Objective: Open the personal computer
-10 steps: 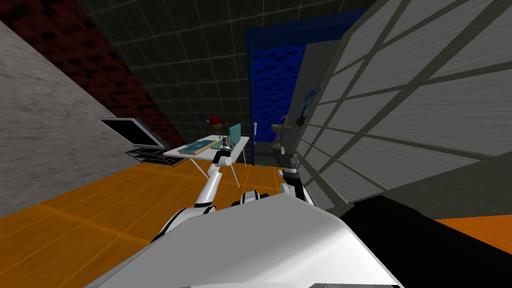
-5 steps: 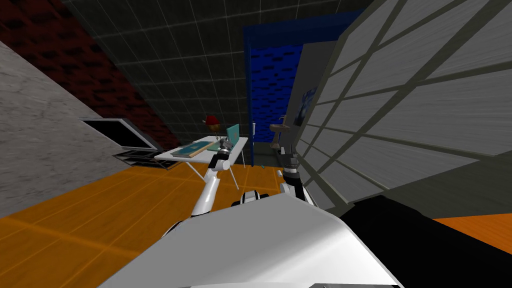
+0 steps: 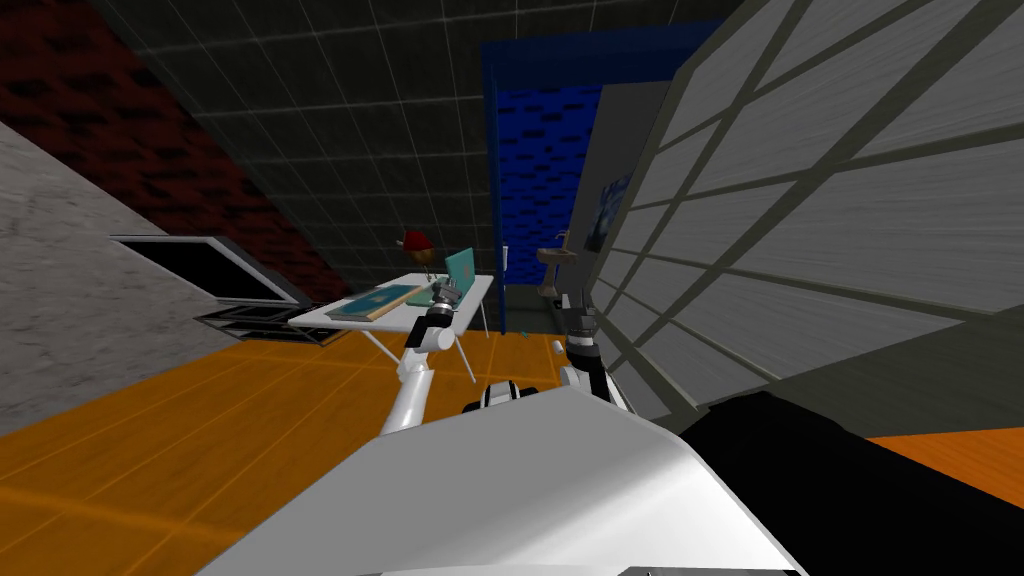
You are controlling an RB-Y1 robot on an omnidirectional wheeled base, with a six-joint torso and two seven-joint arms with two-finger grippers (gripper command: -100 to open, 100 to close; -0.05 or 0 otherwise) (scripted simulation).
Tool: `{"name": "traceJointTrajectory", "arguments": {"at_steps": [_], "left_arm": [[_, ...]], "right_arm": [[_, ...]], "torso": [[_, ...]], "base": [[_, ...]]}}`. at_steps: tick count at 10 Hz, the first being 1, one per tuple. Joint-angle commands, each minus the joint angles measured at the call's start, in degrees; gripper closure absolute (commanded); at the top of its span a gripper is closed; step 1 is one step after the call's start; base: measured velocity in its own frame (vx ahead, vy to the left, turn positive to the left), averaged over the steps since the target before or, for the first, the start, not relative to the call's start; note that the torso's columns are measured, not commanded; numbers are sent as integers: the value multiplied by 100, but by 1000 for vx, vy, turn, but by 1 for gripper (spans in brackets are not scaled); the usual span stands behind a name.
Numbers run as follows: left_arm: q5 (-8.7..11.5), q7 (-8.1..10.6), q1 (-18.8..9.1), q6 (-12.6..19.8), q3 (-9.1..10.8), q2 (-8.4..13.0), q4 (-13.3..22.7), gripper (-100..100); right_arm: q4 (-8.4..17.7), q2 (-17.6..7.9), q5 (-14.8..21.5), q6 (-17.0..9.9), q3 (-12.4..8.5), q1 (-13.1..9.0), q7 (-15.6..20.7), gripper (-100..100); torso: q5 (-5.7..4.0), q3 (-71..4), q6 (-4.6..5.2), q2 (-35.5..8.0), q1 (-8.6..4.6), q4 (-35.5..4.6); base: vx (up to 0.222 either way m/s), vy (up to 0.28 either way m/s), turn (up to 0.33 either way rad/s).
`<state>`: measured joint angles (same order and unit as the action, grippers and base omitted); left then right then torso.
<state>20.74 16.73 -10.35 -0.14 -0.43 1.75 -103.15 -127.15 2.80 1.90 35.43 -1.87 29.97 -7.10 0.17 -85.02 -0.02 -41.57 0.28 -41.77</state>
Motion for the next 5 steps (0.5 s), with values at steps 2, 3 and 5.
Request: {"name": "traceJointTrajectory", "arguments": {"at_steps": [2,3,5], "left_arm": [[-74,-100,519,264,29,-129,-596,100],[-74,-100,671,264,29,-129,-790,100],[-74,-100,920,264,29,-129,-1047,100]], "right_arm": [[0,0,0,0,0,0,0,0],[0,0,0,0,0,0,0,0],[0,0,0,0,0,0,0,0]], "torso": [[2,20,-10,-30,1,-8],[-2,15,4,-20,-6,-13],[-10,22,2,-37,-19,-27]], "base": [[36,-2,-46],[72,7,-87],[18,8,-2]]}}
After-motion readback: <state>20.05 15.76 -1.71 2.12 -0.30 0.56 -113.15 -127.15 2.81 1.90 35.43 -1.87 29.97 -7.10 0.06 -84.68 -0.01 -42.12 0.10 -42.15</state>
